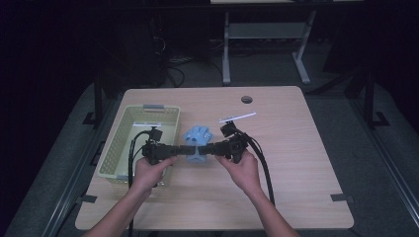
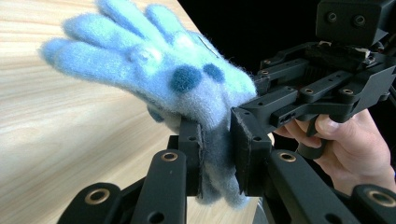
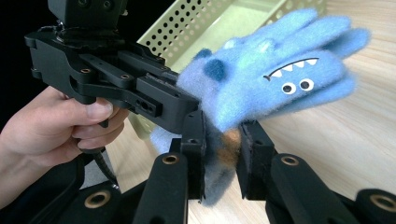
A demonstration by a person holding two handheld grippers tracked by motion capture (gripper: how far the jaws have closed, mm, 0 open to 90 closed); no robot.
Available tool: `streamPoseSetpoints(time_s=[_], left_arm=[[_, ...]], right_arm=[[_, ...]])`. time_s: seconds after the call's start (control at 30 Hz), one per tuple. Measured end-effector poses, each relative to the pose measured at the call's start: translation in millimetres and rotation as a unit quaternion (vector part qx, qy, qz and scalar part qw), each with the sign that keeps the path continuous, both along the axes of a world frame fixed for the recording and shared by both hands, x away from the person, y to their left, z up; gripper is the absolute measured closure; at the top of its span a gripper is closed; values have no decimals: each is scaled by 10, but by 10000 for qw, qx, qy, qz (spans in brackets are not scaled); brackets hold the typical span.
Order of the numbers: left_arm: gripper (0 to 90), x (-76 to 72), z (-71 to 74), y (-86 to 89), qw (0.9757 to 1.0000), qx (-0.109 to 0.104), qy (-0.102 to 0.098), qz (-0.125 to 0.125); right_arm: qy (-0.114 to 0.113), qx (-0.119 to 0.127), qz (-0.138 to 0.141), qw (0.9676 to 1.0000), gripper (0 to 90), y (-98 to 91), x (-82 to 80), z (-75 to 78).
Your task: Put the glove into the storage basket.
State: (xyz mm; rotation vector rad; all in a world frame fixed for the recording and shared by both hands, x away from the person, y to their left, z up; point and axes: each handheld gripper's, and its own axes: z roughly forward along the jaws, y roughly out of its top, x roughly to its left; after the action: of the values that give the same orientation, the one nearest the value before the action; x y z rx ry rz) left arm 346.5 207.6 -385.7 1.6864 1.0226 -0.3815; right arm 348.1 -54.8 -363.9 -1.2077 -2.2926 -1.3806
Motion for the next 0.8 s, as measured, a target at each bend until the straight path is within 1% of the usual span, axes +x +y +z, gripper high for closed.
streamPoseSetpoints(time_s=[0.03, 0.23, 0.37, 0.4, 0.47, 0.6, 0.63, 0.8], left_arm=[[751, 0, 5, 19, 10000, -8, -1, 9], [752, -5, 48, 136, 10000, -28, -38, 59], [752, -6, 63, 204, 9999, -35, -68, 91], [752, -9, 68, 218, 9999, -45, -45, 108], [753, -9, 72, 250, 9999, -46, -55, 128], [753, -16, 86, 320, 9999, -40, -65, 146], [753, -18, 90, 338, 9999, -46, -71, 144], [754, -25, 105, 406, 9998, -24, -99, 181]], right_arm=[[-9, 1, 30, 10000, 750, 39, 10, 12], [-52, 44, 74, 9999, 750, 131, 28, 47], [-35, 88, 113, 9999, 749, 192, 48, 62], [-75, 88, 144, 9998, 750, 207, 54, 61], [-34, 81, 133, 9999, 749, 243, 56, 74], [-24, 82, 181, 9998, 748, 307, 70, 90], [-57, 64, 210, 9997, 747, 322, 74, 93], [-49, 122, 253, 9996, 747, 394, 87, 102]])
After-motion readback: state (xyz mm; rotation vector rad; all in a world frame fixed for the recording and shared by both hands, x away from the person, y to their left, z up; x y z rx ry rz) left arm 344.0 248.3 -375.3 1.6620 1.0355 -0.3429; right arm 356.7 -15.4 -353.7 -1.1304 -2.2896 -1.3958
